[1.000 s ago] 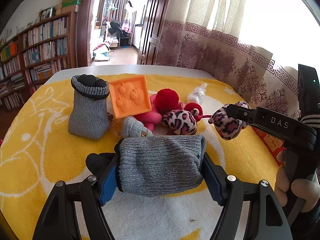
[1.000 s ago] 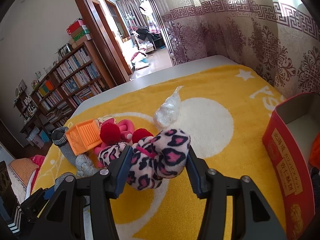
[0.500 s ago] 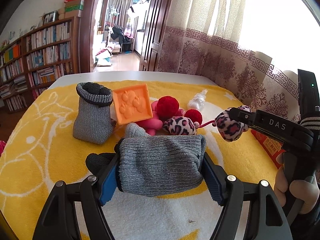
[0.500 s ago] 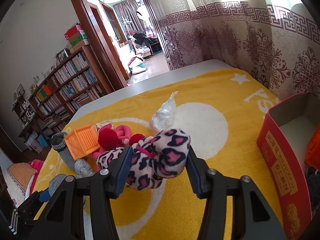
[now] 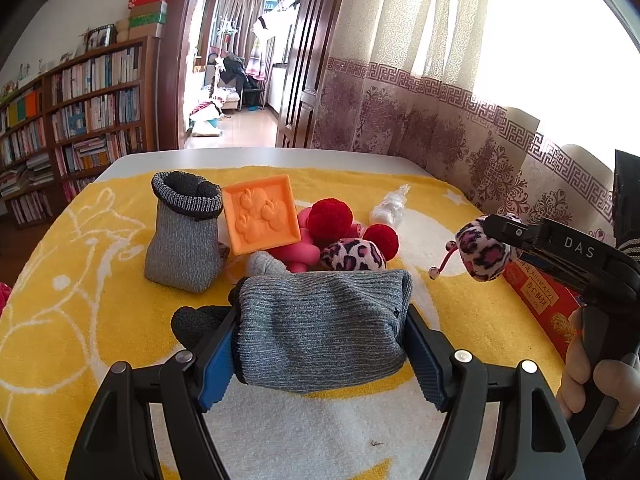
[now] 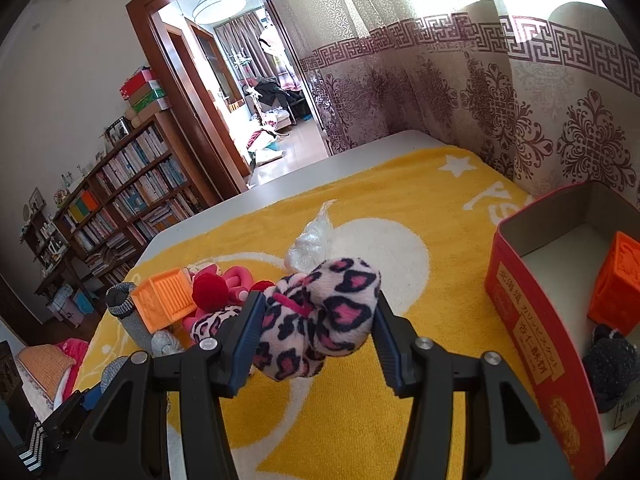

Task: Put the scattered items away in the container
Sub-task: 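Carry the leopard plush and grey sock over to the red box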

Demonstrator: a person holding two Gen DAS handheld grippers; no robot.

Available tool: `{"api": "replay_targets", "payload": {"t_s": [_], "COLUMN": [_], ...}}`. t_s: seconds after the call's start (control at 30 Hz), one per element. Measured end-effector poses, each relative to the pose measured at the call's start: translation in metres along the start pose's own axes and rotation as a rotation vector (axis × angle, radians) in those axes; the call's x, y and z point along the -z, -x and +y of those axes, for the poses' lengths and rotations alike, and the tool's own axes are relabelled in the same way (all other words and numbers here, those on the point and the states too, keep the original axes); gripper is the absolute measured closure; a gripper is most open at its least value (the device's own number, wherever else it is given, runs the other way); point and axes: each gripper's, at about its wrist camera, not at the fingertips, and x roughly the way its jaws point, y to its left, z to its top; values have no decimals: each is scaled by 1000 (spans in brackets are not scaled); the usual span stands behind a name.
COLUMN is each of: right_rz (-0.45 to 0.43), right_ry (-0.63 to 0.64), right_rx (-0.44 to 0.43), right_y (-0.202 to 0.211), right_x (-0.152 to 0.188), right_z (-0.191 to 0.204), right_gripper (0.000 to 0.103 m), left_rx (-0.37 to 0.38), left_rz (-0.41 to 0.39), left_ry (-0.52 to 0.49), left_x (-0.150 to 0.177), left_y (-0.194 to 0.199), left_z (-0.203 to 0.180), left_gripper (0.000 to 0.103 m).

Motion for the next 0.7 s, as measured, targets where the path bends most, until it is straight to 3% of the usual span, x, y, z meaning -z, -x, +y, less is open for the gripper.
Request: {"api": "replay_targets", "payload": {"t_s": [0.4, 0.7], "right_rz": [-105, -105], "right_ry": [-67, -93], "right_rx": [152, 239], "right_y": [65, 67], "right_x": [-35, -65], "right_z": [-70, -114], "right_gripper": [47, 47], "left_rx": [36, 90], "left_rz": [6, 26], "left_ry": [-25, -76], "left_x": [-3, -7], "left_y": [4, 0], "left_z": [-20, -57], "left_gripper": [26, 26]}}
